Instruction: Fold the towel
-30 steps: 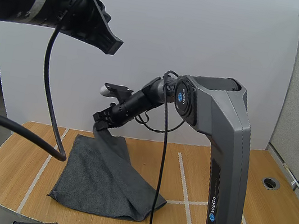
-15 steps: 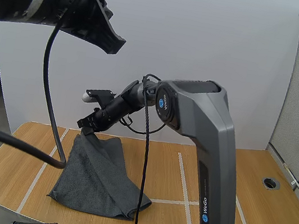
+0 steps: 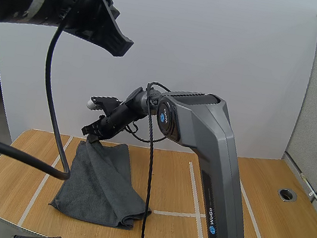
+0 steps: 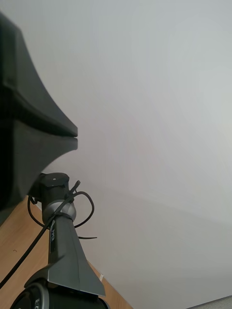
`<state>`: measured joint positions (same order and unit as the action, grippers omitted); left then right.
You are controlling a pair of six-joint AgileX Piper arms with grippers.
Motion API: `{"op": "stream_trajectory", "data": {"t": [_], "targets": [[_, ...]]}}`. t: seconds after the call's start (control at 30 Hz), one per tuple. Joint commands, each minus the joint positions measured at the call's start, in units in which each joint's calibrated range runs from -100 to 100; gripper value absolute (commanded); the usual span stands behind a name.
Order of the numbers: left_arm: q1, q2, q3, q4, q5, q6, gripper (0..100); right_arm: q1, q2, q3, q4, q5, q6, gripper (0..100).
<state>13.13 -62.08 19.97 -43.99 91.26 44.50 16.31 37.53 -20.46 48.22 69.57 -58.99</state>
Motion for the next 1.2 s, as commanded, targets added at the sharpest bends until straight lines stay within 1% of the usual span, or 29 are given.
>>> {"op": "stream_trajectory", "data": {"t": [0.0,0.17,0.2,0.23,0.3,0.33,0.37,0.4,0.43,0.53,0.63,0.8,0.83,0.87,0.9,0.93,0.97,1.03,1.07,1.1,1.17], "targets": [[-0.15,-0.39,-0.34,-1.08,-0.57,-0.36,0,-0.08,1.45,-0.70,-0.07,-1.20,0.19,0],[-0.15,-0.54,-0.34,-1.08,-0.57,-0.36,0,-0.08,3.50,-0.70,-0.09,-3.46,0.19,0],[-0.15,-0.70,-0.34,-0.97,-0.57,-0.36,0,-0.08,3.63,-0.70,0.17,-3.46,0.19,5],[-0.15,-0.94,-0.34,-0.97,-0.57,-0.36,0,-0.08,3.63,-0.70,0.59,-3.88,0.19,18],[-0.15,-1.25,-0.34,-0.97,-0.57,-0.36,0,-0.08,3.63,-0.70,1.74,-3.85,0.19,51],[-0.15,-1.57,-0.34,-0.97,-0.57,-0.36,0,-0.08,3.63,-0.84,2.22,-3.65,0.09,65],[-0.15,-1.77,-0.34,-0.97,-0.57,-0.36,0,-0.08,3.63,-1.18,2.62,-2.76,0.09,82],[-0.15,-2.07,-0.34,-0.97,-0.57,-0.36,0,-0.08,3.63,-1.74,2.76,-1.51,0.09,94],[-0.15,-2.19,-0.34,-0.97,-0.57,-0.36,0,-0.08,3.63,-2.49,2.98,0.37,0.09,100],[-0.15,-2.86,-0.34,-0.97,-0.57,-0.36,0,-0.08,3.32,-5.44,3.32,6.75,2.10,100],[-0.15,-3.31,-0.34,-0.86,-0.57,-0.36,0,-0.51,1.74,-6.18,3.15,10.23,3.86,100],[-0.15,-3.98,-0.34,-0.73,-0.57,-0.36,0,-1.52,0.42,-6.18,2.88,14.88,3.98,100],[-0.15,-3.98,-0.34,-0.73,-0.57,-0.36,0,-2.52,0.00,-6.18,2.39,20.54,3.98,100],[-0.15,-3.98,-0.34,-0.73,-0.57,-0.36,0,-2.92,0.00,-6.18,2.39,22.42,3.98,100],[-0.15,-3.98,-0.34,-0.73,-0.57,-0.36,0,-3.57,0.00,-6.18,2.39,26.11,3.98,92],[-0.15,-3.98,-0.34,-0.73,-0.57,-0.36,0,-4.60,0.00,-6.18,2.39,30.43,3.89,78],[-0.15,-3.98,-0.34,-0.73,-0.57,-0.36,0,-5.21,0.00,-6.18,2.39,30.43,3.89,70],[-0.15,-3.98,-0.34,-0.73,-0.57,-0.36,0,-7.37,0.00,-6.18,2.39,30.43,3.89,38],[-0.15,-3.98,-0.34,-0.73,-0.57,-0.36,0,-7.95,0.00,-5.98,1.82,30.43,4.16,27],[-0.15,-3.98,-0.34,-0.73,-0.57,-0.36,0,-8.48,-0.55,-5.46,0.11,30.43,4.47,23],[-0.33,-3.91,-0.34,-0.73,-0.57,-0.36,0,-10.46,-3.25,-0.65,-2.48,30.43,2.55,3]]}}
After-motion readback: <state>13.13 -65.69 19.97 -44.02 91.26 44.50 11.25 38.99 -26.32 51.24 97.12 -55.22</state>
